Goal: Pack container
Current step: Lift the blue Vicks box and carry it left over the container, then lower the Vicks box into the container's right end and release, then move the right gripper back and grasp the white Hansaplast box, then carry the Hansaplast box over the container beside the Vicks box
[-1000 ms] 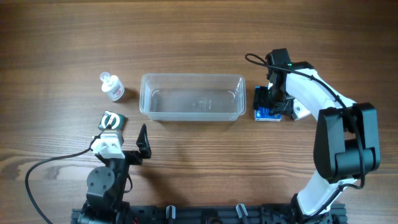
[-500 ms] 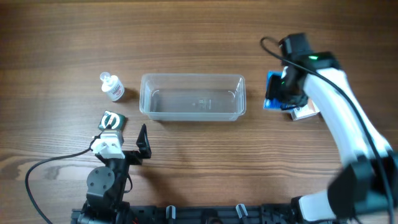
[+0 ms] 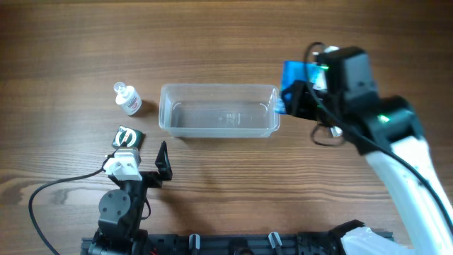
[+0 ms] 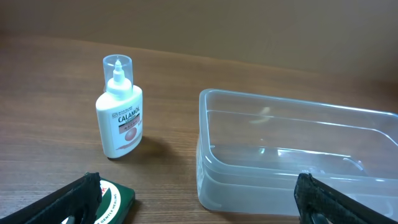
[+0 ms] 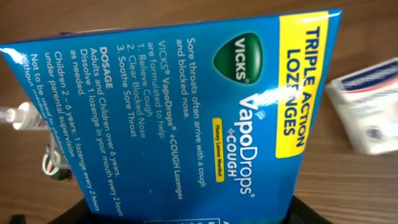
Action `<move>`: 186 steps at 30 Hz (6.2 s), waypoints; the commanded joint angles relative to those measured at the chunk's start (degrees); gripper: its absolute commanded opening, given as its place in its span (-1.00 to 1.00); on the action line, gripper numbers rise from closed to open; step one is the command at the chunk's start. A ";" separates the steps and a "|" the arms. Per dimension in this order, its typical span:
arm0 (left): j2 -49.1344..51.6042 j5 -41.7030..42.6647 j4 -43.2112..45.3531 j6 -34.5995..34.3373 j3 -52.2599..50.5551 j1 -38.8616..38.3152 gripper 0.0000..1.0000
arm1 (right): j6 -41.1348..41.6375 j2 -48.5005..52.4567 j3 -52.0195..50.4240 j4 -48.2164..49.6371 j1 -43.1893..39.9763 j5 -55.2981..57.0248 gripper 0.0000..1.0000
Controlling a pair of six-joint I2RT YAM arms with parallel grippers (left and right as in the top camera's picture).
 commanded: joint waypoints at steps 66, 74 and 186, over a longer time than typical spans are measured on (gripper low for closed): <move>-0.04 -0.90 -0.04 -0.11 -0.09 -0.42 0.99 | -4.96 25.07 0.13 1.27 5.22 0.50 0.24; -0.04 -0.90 -0.07 -0.11 -0.09 -0.42 0.99 | -5.01 27.50 0.13 0.68 5.22 0.52 0.27; -0.04 -0.90 -0.04 -0.11 -0.09 -0.42 1.00 | -16.57 5.49 6.25 -7.87 -8.26 -10.16 0.14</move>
